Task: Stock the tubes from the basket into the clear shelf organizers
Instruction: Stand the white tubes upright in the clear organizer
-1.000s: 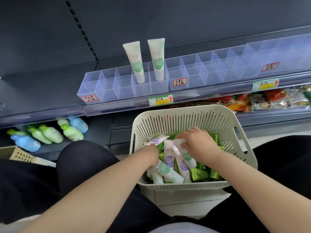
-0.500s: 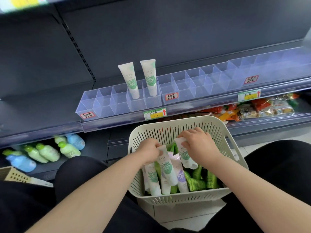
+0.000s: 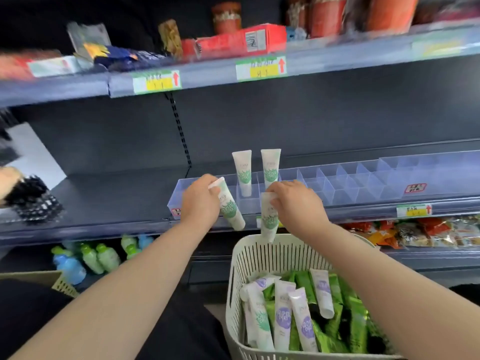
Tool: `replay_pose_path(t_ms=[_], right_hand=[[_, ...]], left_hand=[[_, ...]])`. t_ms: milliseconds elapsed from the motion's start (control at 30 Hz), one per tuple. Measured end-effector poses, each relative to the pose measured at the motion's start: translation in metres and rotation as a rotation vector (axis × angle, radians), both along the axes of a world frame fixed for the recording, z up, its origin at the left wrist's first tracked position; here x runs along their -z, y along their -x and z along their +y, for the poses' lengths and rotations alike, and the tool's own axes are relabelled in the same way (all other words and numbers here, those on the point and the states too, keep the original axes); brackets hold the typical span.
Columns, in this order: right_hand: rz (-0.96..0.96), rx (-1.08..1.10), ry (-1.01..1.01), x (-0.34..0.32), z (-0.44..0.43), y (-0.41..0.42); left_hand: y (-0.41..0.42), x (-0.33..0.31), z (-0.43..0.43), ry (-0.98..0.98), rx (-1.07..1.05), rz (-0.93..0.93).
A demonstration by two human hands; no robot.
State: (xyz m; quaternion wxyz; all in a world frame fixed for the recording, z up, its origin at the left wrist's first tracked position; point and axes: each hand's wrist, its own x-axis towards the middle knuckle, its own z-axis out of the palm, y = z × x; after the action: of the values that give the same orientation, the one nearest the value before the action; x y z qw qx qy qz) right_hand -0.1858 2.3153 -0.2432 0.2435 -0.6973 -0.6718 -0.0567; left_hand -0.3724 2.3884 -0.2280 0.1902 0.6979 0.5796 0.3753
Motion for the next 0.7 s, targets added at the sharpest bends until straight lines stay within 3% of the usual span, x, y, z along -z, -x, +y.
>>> replay_pose_path(t_ms=[333, 567, 700], right_hand=[[-0.033, -0.035, -0.26, -0.052, 0.134, 0.055], [-0.213, -0.016, -0.086, -0.038, 0.199, 0.061], [-0.274, -0.039, 0.038, -0.022, 0.213, 0.059]], left_hand=[[0.049, -0.036, 0.078, -0.103, -0.158, -0.163], [0.043, -0.03, 0.129, -0.097, -0.085, -0.137], [0.031, -0.023, 0.149, -0.121, -0.054, 0.0]])
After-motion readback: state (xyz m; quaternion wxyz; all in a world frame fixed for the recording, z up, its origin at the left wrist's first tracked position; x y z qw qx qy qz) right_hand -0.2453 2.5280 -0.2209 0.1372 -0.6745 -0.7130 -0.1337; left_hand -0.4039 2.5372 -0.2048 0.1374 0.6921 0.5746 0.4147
